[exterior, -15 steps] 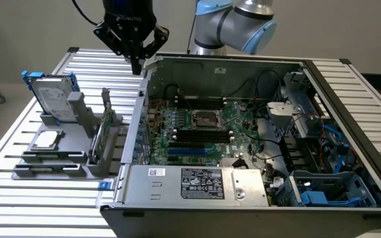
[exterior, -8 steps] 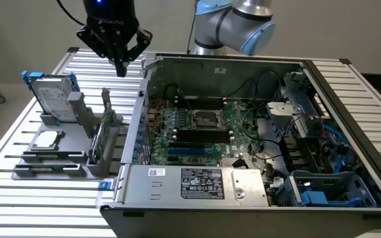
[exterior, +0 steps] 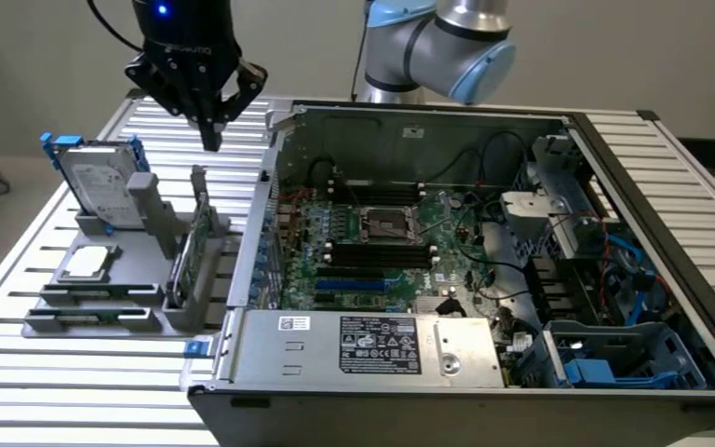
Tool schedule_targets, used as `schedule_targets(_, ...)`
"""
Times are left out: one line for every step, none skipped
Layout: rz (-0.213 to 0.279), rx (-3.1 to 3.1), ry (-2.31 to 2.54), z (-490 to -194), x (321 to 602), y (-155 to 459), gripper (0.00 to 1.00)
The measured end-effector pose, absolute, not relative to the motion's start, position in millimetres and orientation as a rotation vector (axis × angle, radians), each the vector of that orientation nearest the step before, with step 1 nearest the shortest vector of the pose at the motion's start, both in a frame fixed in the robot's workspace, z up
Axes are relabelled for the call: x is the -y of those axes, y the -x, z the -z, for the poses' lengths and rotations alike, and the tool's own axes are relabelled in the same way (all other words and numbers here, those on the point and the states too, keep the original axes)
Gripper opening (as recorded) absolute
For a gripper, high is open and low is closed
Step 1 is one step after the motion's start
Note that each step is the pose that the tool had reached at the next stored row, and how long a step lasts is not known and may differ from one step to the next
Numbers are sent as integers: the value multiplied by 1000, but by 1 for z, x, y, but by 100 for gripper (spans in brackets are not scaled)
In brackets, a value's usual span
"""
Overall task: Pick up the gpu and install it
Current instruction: 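Reach for the gpu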
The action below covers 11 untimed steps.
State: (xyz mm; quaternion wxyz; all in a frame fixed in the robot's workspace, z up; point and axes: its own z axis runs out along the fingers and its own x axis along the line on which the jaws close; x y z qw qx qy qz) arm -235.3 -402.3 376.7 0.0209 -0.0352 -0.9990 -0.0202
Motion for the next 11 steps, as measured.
schedule_targets(63, 3097, 109, -376, 403, 238, 11)
schedule_targets(63, 3097, 109, -375, 403, 240, 11)
schedule_targets(63, 3097, 109, -375, 404, 242, 11)
schedule_targets(63, 3097, 109, -374, 404, 245, 11)
schedule_targets(63, 3097, 109, -373, 405, 247, 11)
schedule_targets(63, 3097, 109, -373, 406, 249, 11)
schedule_targets(63, 3097, 108, -372, 407, 252, 11)
schedule_targets(63, 3097, 108, -372, 407, 256, 11)
schedule_targets(63, 3097, 106, -371, 407, 257, 11)
schedule_targets(63, 3097, 103, -371, 408, 258, 11)
schedule_targets(63, 3098, 98, -371, 408, 258, 11)
